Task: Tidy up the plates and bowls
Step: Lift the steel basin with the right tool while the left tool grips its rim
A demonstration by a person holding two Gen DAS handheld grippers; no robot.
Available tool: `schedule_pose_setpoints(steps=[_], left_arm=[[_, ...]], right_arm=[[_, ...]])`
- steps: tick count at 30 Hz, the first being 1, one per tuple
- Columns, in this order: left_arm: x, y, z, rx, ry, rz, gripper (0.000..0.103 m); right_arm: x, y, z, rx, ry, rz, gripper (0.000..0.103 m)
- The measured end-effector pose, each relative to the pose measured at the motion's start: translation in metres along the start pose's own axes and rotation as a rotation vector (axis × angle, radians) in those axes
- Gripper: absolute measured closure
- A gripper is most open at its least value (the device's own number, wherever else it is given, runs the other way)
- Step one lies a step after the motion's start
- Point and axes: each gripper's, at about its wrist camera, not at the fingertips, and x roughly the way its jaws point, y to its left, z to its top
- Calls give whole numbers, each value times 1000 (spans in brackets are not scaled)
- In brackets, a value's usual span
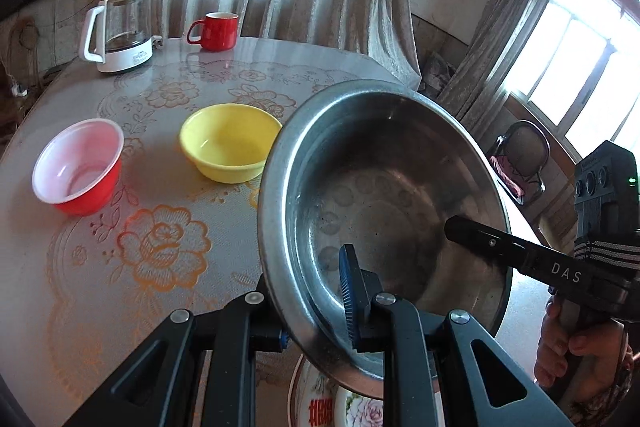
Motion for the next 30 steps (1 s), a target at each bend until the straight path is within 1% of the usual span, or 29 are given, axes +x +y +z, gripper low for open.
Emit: schedule_pose_setpoints(steps=[3,12,16,22,30], left_arm=[[-17,12,-10,-32,-18,5,83],[-70,45,-45,-116,-66,55,83],[-88,58,-64,-139,-73,101,83],[-101,84,-89,-194,-65,141,83],[-106,112,-115,-260,-37,176,83]], right_arm=[[-2,16,-7,-17,11,24,92],[0,68,-33,-61,62,117,92],[9,91,-47,-77,101,149,92],[26,120,-70,-105,160,183,92],[47,151,-95,-163,243,183,90]])
